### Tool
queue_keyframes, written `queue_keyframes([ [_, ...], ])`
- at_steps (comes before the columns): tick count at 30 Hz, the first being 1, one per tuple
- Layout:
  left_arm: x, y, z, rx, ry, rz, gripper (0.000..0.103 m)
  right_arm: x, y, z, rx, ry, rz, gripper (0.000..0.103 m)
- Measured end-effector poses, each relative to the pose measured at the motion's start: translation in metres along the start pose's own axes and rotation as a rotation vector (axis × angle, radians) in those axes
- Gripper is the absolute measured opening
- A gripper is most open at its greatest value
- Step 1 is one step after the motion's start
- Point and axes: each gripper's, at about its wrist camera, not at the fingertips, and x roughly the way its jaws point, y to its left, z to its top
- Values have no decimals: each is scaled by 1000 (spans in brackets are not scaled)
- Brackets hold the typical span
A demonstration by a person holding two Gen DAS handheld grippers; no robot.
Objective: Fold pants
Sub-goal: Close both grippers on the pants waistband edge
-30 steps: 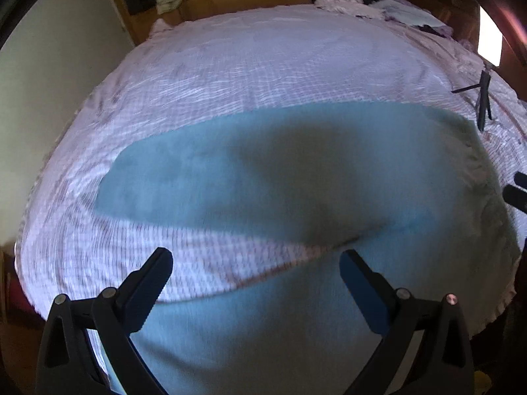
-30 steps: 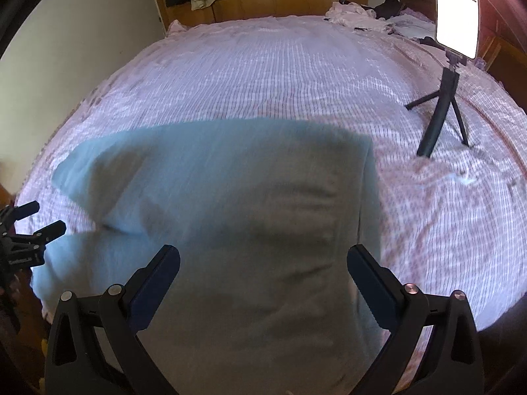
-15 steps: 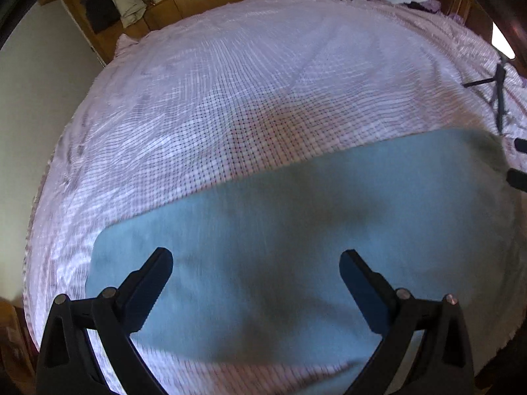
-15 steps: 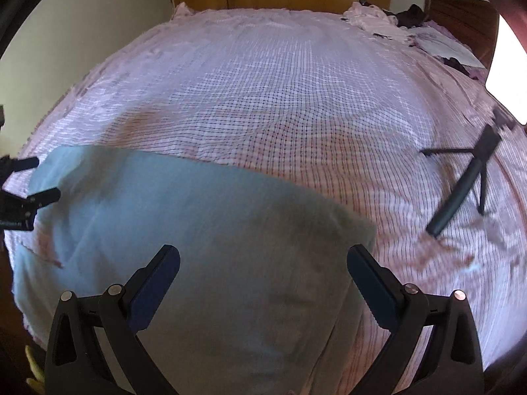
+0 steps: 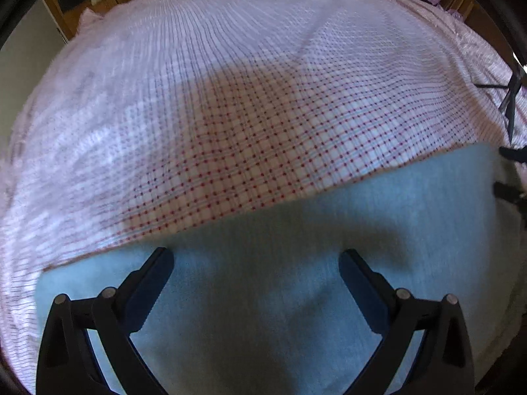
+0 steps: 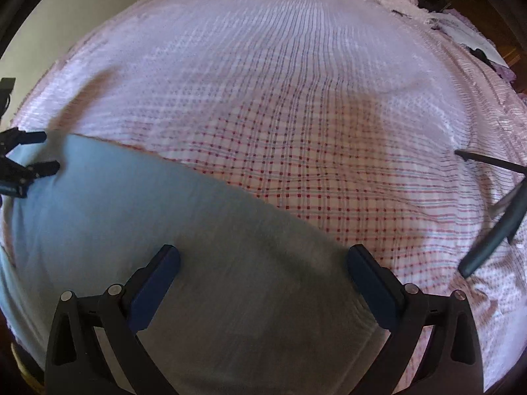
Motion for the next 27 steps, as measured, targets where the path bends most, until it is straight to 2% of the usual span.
queue_keyframes([
  [7,16,8,0,9,32,-63,103,14,-11,1,6,5,56,100],
  [10,21,11,6,27,40,-86,103,18,-12,6,-22,32,54,99],
  [14,18,9,4,41,26,-63,103,19,-12,13,-36,23,55,98],
  [15,17,7,5,39,22,-57,102,17,-12,13,-34,17,59,94],
  [17,11,4,3,37,3,-57,90,7,-11,12,-38,-2,70,73],
  [18,7,2,1,40,-6,-57,84,2,-10,11,-39,-9,82,52],
  [19,2,0,0,44,-15,-56,70,-3,-9,11,-40,-10,90,30],
  [20,-7,-1,-3,47,-16,-57,48,-7,-7,10,-41,-6,95,10],
  [21,-11,-7,-4,50,-15,-59,36,-10,-6,10,-45,1,103,6],
  [22,-16,-8,-4,50,-12,-62,16,-15,-5,10,-56,-1,100,2],
  [23,-22,-9,-5,47,-9,-64,9,-18,-2,10,-66,-3,98,1],
  [25,-33,-10,-7,40,-20,-59,4,-28,-1,7,-64,-17,114,0],
  [27,-45,-10,-14,35,-36,-54,3,-39,2,-3,-52,-33,138,0],
])
